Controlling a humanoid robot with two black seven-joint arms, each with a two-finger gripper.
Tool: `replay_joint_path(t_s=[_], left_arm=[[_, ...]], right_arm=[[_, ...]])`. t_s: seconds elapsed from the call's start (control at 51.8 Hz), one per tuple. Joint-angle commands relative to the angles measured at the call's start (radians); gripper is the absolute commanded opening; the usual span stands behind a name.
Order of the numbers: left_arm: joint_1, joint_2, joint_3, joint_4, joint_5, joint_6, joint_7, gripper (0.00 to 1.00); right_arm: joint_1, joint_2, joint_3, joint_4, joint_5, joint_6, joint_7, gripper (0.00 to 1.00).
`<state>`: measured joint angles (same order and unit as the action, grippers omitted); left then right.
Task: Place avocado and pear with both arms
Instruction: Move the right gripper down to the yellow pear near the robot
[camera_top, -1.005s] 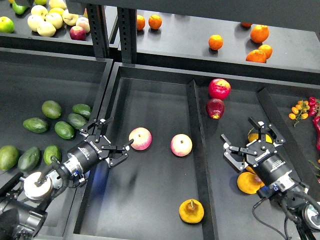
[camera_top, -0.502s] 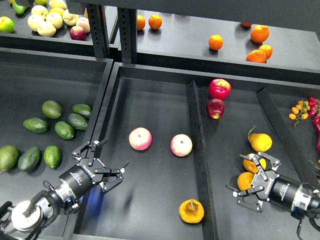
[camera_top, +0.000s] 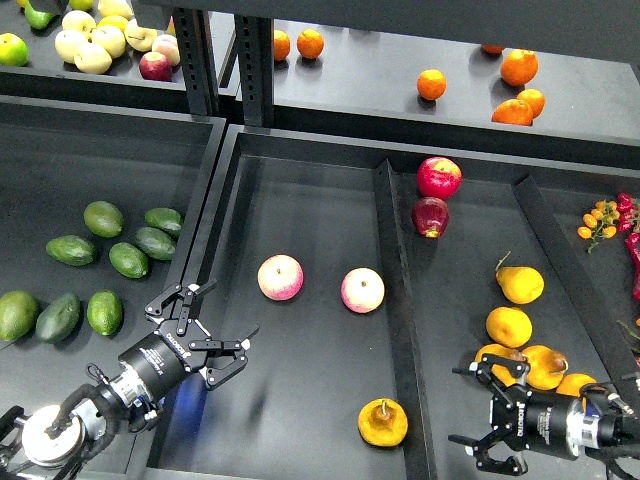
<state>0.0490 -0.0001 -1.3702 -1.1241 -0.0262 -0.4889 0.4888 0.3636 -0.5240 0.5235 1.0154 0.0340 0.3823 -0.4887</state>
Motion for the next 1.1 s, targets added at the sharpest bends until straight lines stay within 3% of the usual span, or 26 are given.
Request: replay_joint_path(t_s=[0.0,0.811,1.082], left_arm=[[0.005,0.000,-0.001,0.000,0.000,0.000,0.000,0.99],[0.017,0.000,0.005,0.000,0.000,0.000,0.000,0.99],[0.017,0.000,0.005,0.000,0.000,0.000,0.000,0.99]], right_arm=[[0.008,0.064,0.003,-0.066,-0.008,0.000,0.000,1.00],[0.063,0.279,-0.008,-0.278,-0.009,-0.016,0.000,0.99],[0.063,0.308,-0.008,-0.304,-0.009,-0.016,0.000,0.90]])
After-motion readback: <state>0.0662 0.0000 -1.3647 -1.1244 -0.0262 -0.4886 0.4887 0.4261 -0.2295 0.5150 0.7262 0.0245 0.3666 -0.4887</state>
